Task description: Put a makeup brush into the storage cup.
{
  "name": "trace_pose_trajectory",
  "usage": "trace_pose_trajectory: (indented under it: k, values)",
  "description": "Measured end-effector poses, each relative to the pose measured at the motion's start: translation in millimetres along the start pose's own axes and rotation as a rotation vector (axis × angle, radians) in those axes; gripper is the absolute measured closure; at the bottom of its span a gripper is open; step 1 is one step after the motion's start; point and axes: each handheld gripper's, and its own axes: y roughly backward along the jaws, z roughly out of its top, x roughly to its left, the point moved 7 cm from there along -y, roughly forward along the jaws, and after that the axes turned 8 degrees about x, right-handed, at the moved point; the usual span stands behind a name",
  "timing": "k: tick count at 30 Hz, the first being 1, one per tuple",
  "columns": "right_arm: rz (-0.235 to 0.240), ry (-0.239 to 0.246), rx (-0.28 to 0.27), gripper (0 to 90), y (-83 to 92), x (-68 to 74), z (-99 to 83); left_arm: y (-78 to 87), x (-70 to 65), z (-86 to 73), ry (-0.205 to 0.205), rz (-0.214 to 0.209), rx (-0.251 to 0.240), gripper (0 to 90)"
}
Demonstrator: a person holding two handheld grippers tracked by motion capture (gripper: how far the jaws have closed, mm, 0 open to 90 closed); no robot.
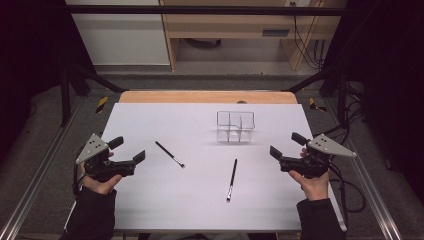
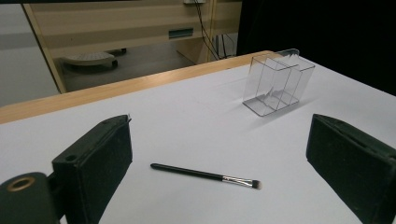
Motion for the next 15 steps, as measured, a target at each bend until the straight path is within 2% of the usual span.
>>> trace_pose_trajectory:
  k: [5,15]
  values:
    - [-0.005,-0.015,0.012,8.1,-0.5,-2.8,-2.8,-0.6,0.4,-0.8,0.004,0.004,0.002,6.5]
    - [-0.015,0.007,0.048,8.2,-6.0,2.6,-5.5,-2.6,2.9,-5.2,0.009,0.003,0.013,6.5]
